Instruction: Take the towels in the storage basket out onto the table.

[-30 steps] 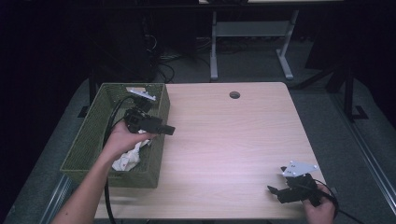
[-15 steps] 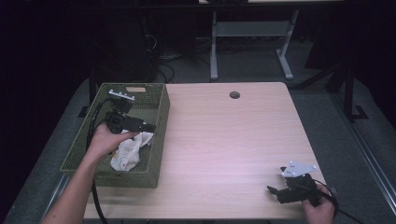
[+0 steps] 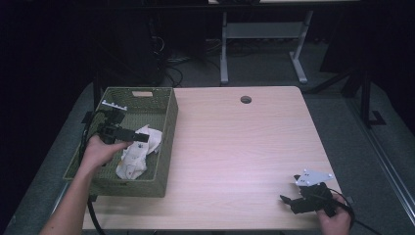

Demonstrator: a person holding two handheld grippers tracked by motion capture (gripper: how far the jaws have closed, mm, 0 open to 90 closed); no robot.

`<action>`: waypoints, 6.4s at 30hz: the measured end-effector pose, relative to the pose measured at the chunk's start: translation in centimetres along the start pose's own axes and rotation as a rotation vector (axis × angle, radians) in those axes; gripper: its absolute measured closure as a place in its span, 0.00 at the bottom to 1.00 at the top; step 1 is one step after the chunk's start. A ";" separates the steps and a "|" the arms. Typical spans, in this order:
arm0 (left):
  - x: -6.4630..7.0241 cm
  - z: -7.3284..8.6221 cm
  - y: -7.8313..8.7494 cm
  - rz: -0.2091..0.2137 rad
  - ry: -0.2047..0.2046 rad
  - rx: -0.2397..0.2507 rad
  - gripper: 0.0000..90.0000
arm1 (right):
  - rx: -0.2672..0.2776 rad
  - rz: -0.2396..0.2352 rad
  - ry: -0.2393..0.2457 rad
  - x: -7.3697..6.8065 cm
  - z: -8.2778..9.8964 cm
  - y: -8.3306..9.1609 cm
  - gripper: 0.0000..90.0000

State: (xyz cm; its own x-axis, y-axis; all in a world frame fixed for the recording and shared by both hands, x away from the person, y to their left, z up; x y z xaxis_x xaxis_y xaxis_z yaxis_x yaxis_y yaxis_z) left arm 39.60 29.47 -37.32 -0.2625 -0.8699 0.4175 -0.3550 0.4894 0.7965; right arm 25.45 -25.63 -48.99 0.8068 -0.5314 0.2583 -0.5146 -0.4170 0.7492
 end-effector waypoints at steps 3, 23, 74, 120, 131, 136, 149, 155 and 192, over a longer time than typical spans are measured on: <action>-1.0 0.4 -0.5 -0.045 0.018 -0.033 0.28 | -0.001 -0.001 -0.001 0.0 0.0 0.0 0.16; -3.4 1.5 -4.2 -0.298 0.031 -0.234 0.41 | -0.006 -0.002 0.012 0.1 0.0 -0.1 0.16; -4.3 1.1 1.9 -0.045 0.175 -0.074 0.83 | -0.003 0.006 0.003 -0.1 -0.1 0.0 0.16; 7.7 -3.5 4.6 0.079 -0.068 -0.012 0.82 | 0.005 0.009 -0.026 -0.2 -0.1 0.1 0.16; 10.4 -3.7 2.8 0.107 -0.126 -0.045 0.82 | 0.003 0.020 0.014 0.1 0.0 0.2 0.16; 11.2 -3.8 2.2 0.116 -0.136 -0.052 0.82 | 0.005 0.020 0.015 0.1 0.0 0.2 0.16; 13.5 -4.2 0.4 0.143 -0.167 -0.075 0.82 | 0.008 0.010 -0.022 -0.2 -0.1 0.2 0.16; 14.4 -4.3 -0.3 0.162 -0.176 -0.079 0.82 | 0.010 0.010 -0.020 -0.2 -0.1 0.2 0.16; 18.4 -4.2 -7.5 0.184 -0.205 -0.175 0.82 | 0.006 0.011 -0.016 -0.1 0.0 0.0 0.16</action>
State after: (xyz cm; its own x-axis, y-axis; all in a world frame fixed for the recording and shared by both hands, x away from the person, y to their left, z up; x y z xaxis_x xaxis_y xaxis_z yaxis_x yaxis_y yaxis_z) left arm 41.19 9.53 -33.84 -0.4898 -0.7289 0.4783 -0.1299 0.6035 0.7867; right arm 25.32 -25.57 -48.99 0.7965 -0.5476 0.2563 -0.5249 -0.4161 0.7425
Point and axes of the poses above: each handheld gripper's, and its own axes: y roughly backward along the jaws, z roughly out of its underside, x roughly to its right, the point moved 3 cm from there along -y, roughly forward along the jaws, and after that the axes turned 14 degrees about y, right-handed, at the moved point
